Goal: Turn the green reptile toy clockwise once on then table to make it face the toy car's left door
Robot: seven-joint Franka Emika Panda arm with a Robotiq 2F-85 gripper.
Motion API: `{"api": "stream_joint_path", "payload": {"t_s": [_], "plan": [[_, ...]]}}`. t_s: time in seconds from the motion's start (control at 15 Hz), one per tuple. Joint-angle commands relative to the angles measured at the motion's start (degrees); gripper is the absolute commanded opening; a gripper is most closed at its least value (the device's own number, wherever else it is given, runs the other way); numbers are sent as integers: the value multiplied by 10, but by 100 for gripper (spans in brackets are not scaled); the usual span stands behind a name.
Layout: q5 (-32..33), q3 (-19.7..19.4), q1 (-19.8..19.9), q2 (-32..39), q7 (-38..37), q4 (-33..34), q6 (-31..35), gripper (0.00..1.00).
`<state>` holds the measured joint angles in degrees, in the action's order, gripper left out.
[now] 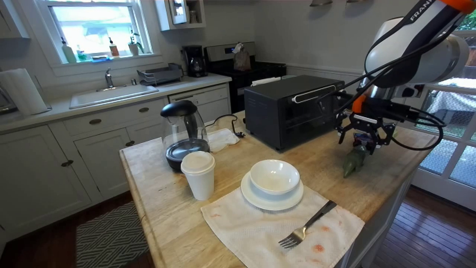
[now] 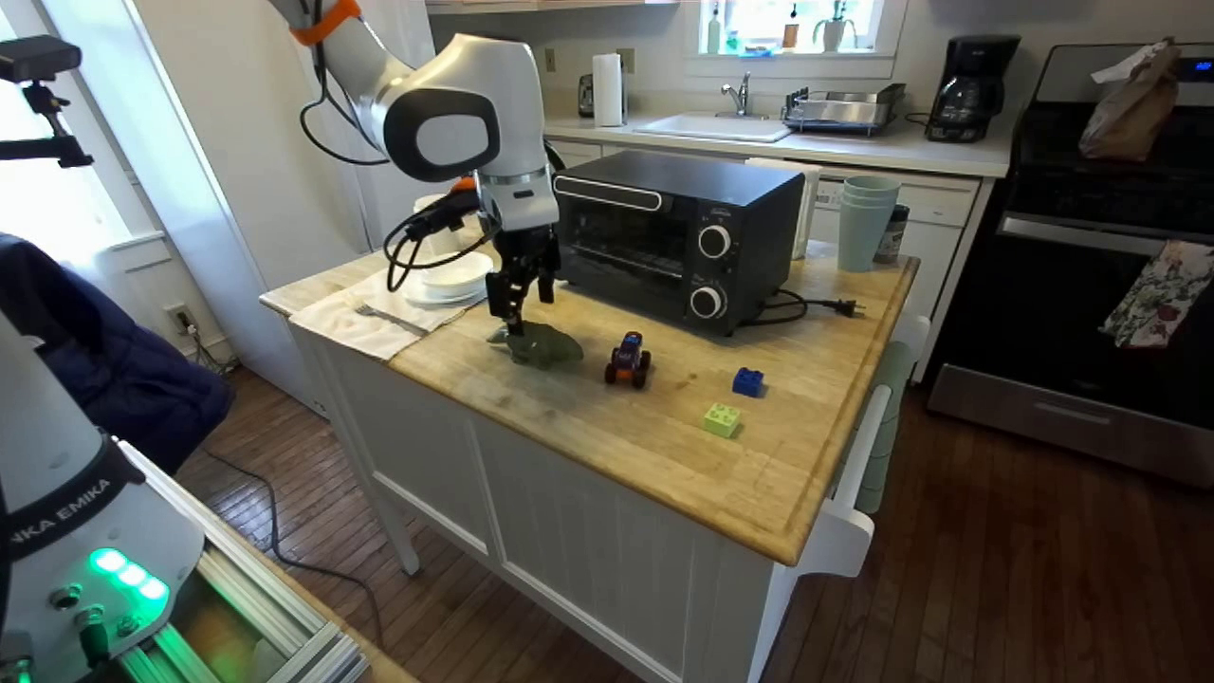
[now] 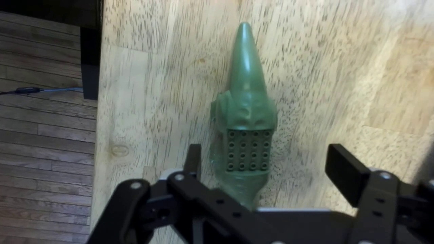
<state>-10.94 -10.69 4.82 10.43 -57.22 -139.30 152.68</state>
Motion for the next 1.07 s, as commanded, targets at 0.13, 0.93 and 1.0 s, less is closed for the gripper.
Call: {"api": "stream_joint_path", "payload": {"t_s": [0.13,0.93,1.0], "plan": [[56,7,2,-60,75,-20,-19,100],[66,14,18,-138,443,-7,-212,100],[74,14,19,-140,469,-5,-223,100]]}}
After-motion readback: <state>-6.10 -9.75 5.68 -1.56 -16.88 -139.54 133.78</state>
